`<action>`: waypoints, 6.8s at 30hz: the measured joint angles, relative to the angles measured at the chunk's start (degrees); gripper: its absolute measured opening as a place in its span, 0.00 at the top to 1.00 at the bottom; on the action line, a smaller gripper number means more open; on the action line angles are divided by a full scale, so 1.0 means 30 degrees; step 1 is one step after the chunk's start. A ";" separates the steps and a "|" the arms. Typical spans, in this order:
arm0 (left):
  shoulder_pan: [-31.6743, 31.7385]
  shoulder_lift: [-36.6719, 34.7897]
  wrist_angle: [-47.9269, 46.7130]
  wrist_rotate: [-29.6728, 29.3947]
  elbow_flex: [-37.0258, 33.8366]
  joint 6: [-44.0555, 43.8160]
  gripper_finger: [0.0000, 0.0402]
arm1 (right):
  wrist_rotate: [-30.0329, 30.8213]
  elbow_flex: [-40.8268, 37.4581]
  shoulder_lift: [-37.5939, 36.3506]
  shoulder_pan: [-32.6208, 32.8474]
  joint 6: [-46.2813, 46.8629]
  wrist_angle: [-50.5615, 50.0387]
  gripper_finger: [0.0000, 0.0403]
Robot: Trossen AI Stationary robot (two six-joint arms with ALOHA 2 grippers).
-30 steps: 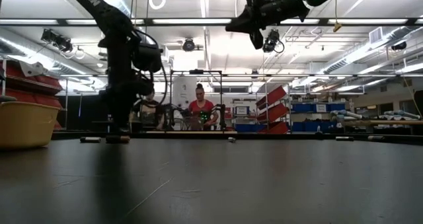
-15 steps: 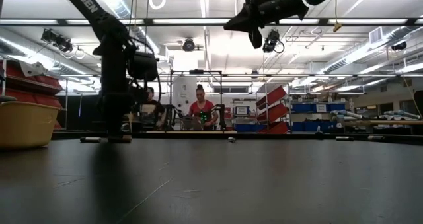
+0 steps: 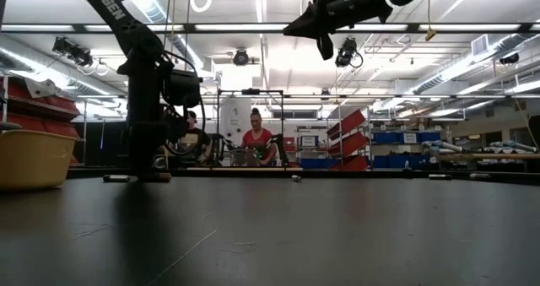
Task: Sort batteries
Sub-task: Put the silver battery into the green bin
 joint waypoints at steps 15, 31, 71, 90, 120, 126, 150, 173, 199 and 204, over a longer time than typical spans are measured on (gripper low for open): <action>0.0053 -0.4945 -0.0413 0.0660 0.1044 -0.0511 0.99 | 0.1725 0.0007 0.0000 0.0781 0.0056 -0.0208 0.99; 0.1895 -0.5041 0.3746 -0.2564 0.1115 -0.4234 0.82 | 0.2253 0.0007 0.0000 0.0956 0.0201 -0.0150 0.93; 0.3526 0.2506 0.1291 -0.4190 0.5655 -1.1003 0.50 | 0.1376 0.0007 -0.0466 0.1637 0.1156 -0.0176 0.94; 0.1984 0.2127 -0.3933 -0.5470 0.5661 -0.8504 0.50 | 0.0997 0.0007 -0.0466 0.1542 0.0422 -0.0026 0.94; 0.5960 0.2975 -0.1923 -0.1947 0.5687 -0.6936 0.50 | 0.0909 0.0007 -0.0466 0.1943 0.0466 -0.0026 0.94; 0.5952 0.3828 -0.2213 -0.1675 0.5708 -0.6977 0.50 | 0.0909 0.0007 -0.0466 0.1943 0.0466 -0.0026 0.94; 0.5391 0.3985 -0.3158 -0.0649 0.5719 -0.4962 0.91 | 0.1121 0.0007 -0.0459 0.1862 0.0401 -0.0012 0.94; 0.4938 -0.0478 -0.1504 0.2756 0.5617 -0.5478 0.92 | 0.1616 0.0007 -0.0452 0.1467 0.0439 -0.0263 0.94; -0.2226 -0.4203 1.8745 0.4063 0.5654 -1.0659 0.93 | 0.1617 0.0007 0.0160 0.1307 -0.0948 -0.1544 0.73; -0.3292 -0.3303 2.0685 0.3344 0.5661 -1.1021 0.93 | 0.1376 0.0019 0.0266 0.1728 -0.1028 -0.0412 0.74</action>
